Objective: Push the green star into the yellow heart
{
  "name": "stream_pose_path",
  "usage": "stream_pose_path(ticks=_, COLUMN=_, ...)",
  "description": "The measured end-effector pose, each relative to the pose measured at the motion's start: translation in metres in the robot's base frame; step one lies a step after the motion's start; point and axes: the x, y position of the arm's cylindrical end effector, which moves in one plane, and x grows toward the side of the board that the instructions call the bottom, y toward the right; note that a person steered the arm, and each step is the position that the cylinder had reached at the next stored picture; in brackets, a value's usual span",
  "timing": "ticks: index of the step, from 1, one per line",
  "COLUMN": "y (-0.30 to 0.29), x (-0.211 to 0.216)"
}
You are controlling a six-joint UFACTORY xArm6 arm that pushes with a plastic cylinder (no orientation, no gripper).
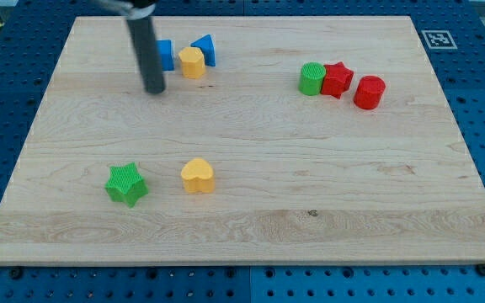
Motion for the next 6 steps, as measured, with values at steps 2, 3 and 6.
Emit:
stream_pose_path(ticks=2, y=-0.045, x=0.128)
stream_pose_path(ticks=3, y=-0.012, x=0.146)
stream_pose_path(ticks=6, y=0.073, x=0.187)
